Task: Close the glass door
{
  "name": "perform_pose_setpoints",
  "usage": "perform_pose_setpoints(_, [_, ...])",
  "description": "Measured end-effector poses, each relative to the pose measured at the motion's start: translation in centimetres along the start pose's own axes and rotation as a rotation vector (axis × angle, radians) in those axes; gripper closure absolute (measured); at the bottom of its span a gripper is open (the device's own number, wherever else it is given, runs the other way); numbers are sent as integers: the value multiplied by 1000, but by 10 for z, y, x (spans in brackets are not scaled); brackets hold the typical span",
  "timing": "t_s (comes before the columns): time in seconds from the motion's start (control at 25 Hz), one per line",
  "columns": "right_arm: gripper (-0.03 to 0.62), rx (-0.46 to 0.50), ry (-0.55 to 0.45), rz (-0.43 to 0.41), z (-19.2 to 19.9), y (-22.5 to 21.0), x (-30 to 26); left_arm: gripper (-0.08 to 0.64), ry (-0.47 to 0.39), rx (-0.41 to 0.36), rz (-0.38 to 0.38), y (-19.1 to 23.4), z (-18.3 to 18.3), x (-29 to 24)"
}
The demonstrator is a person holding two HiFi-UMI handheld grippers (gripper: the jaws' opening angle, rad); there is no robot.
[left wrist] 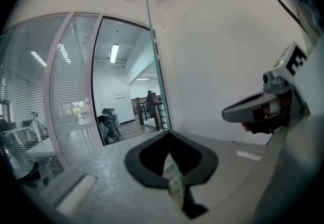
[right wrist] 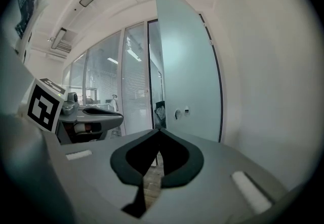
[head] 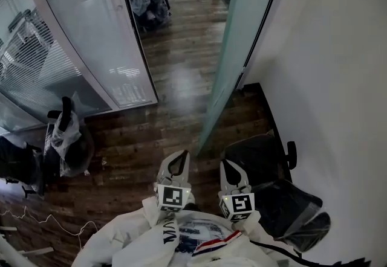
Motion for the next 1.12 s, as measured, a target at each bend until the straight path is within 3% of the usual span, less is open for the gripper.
perform_pose_setpoints(0.48, [588,2,48,12,-4,-24,-31,557,21,39,3,9,4,-34])
perform_pose_setpoints(1.12, [588,26,13,-185,-44,-86,-131,557,58,10,-206,34,-22,-101])
Point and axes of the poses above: the fingertips, and each gripper's own axes: x backward along the fingers, y to its left, z out of its underside, the point moved 10 cm from there along x, backward along the fingers, and after that the axes turned 5 degrees about -x, right-handed, at the moved point
